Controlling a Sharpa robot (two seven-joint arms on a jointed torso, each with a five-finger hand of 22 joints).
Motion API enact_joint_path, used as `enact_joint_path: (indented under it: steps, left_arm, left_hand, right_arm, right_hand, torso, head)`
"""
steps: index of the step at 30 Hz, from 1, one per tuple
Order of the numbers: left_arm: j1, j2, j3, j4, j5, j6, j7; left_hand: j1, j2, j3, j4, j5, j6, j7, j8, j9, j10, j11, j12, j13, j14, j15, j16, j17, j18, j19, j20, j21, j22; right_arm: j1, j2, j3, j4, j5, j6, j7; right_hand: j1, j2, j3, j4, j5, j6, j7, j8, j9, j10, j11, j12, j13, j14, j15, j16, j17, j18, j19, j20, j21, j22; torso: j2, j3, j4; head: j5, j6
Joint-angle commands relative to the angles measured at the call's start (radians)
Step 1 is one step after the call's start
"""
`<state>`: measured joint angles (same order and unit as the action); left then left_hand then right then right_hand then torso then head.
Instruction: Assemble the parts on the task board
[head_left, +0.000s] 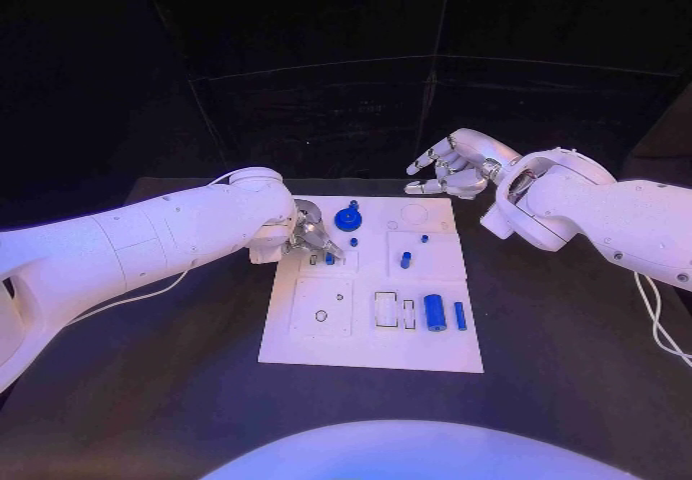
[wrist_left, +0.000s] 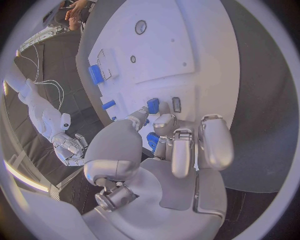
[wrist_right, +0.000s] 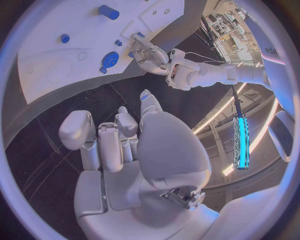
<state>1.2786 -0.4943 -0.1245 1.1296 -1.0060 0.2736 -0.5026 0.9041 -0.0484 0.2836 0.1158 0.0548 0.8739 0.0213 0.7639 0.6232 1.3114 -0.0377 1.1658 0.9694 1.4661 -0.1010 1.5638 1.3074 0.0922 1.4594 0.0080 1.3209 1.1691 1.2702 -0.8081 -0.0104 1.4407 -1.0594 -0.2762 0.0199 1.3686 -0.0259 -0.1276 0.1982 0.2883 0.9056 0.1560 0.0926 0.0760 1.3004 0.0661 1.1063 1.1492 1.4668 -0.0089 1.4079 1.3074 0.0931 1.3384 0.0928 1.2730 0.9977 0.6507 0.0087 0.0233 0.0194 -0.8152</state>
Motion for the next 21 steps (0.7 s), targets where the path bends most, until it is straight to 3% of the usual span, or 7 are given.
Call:
enact_joint_path:
  steps: [1,6,9,12,17,19,21]
  left_arm:
    - [0.0,-0.009,0.0,0.009,-0.007,-0.011,-0.005]
    - [0.001,-0.025,0.003,0.026,-0.007,-0.041,-0.003]
    - [0.001,-0.031,0.014,0.033,-0.007,-0.052,-0.002]
    - [0.002,-0.039,0.04,0.047,-0.007,-0.063,0.0]
    - [0.003,-0.058,0.098,0.08,-0.006,-0.067,0.003]
    - [0.009,-0.069,0.116,0.092,-0.005,-0.052,0.003]
    - [0.019,-0.077,0.126,0.095,-0.005,-0.023,0.002]
  left_hand:
    - [-0.014,-0.005,-0.037,0.015,-0.004,0.004,0.001,0.008,0.002,0.0,-0.009,0.006,-0.002,0.105,-0.006,0.007,0.263,-0.014,0.001,-0.006,0.006,0.003]
    - [-0.023,-0.02,-0.106,0.046,-0.008,0.004,-0.003,0.012,0.005,0.002,-0.014,0.008,-0.002,0.105,-0.01,0.007,0.263,-0.014,0.002,-0.011,0.007,0.006]
    - [-0.025,-0.021,-0.133,0.062,-0.008,0.004,-0.005,0.013,0.006,0.003,-0.015,0.009,0.0,0.105,-0.012,0.007,0.263,-0.015,0.003,-0.013,0.007,0.008]
    - [-0.016,-0.017,-0.156,0.075,-0.008,0.002,-0.006,0.014,0.007,0.002,-0.016,0.008,-0.002,0.105,-0.014,0.007,0.263,-0.015,0.004,-0.015,0.008,0.01]
    - [0.007,-0.007,-0.191,0.092,-0.008,-0.007,-0.004,0.011,0.006,-0.002,-0.015,0.005,-0.008,0.104,-0.013,0.006,0.262,-0.015,0.002,-0.016,0.004,0.006]
    - [0.031,0.0,-0.197,0.087,-0.008,-0.022,0.0,0.001,0.002,-0.008,-0.011,-0.002,-0.016,0.103,-0.011,0.005,0.258,-0.012,-0.002,-0.015,-0.005,-0.007]
    - [0.075,0.016,-0.194,0.071,-0.007,-0.049,0.011,-0.022,-0.01,-0.021,-0.004,-0.014,-0.034,0.101,-0.005,0.0,0.248,-0.009,-0.008,-0.012,-0.019,-0.027]
  right_arm:
    - [0.002,0.0,0.001,-0.001,0.003,0.006,0.005]
    - [0.002,0.001,0.001,-0.004,0.003,0.006,0.006]
    - [0.002,0.002,0.001,-0.007,0.003,0.005,0.008]
    - [0.002,0.004,0.001,-0.009,0.003,0.004,0.012]
    - [0.002,0.006,0.001,-0.016,0.003,0.003,0.016]
    - [0.002,0.007,0.001,-0.018,0.003,0.004,0.016]
    - [0.002,0.007,0.001,-0.02,0.003,0.004,0.016]
  right_hand:
    - [-0.003,0.01,-0.007,0.0,-0.002,0.002,0.001,0.006,0.001,-0.009,0.001,-0.006,-0.001,0.05,-0.004,-0.005,0.03,0.014,-0.006,-0.001,-0.004,-0.002]
    - [-0.005,0.01,-0.011,0.003,-0.004,0.001,0.001,0.006,0.001,-0.009,0.001,-0.006,-0.001,0.05,-0.004,-0.006,0.028,0.014,-0.007,-0.001,-0.006,-0.004]
    - [-0.006,0.011,-0.012,0.004,-0.005,0.001,0.001,0.006,0.001,-0.01,0.001,-0.007,-0.003,0.049,-0.004,-0.007,0.027,0.014,-0.007,-0.001,-0.006,-0.005]
    - [-0.006,0.011,-0.012,0.004,-0.005,0.001,0.001,0.006,0.001,-0.01,0.001,-0.007,-0.003,0.049,-0.004,-0.007,0.027,0.014,-0.007,-0.001,-0.006,-0.005]
    - [-0.007,0.011,-0.013,0.005,-0.005,0.001,0.001,0.006,0.001,-0.01,0.001,-0.008,-0.003,0.049,-0.004,-0.007,0.028,0.014,-0.007,-0.001,-0.007,-0.006]
    - [-0.007,0.011,-0.013,0.005,-0.005,0.001,0.001,0.006,0.001,-0.01,0.001,-0.008,-0.003,0.049,-0.004,-0.007,0.028,0.014,-0.007,-0.001,-0.007,-0.006]
    - [-0.007,0.011,-0.013,0.005,-0.005,0.001,0.001,0.006,0.001,-0.01,0.001,-0.008,-0.003,0.049,-0.004,-0.007,0.028,0.014,-0.007,-0.001,-0.007,-0.006]
  torso:
    - [0.0,-0.0004,0.0008]
    - [0.0,-0.0001,0.0013]
    - [0.0,-0.0005,0.0011]
    - [0.0,-0.0003,0.0015]
    - [-0.001,0.0005,0.002]
    - [-0.001,0.001,0.002]
    - [0.0,0.0003,0.0021]
  head:
    - [-0.001,-0.002]
    - [-0.002,-0.001]
    - [-0.001,-0.001]
    - [-0.002,0.001]
    - [0.0,0.004]
    - [0.0,0.007]
    - [0.0,0.009]
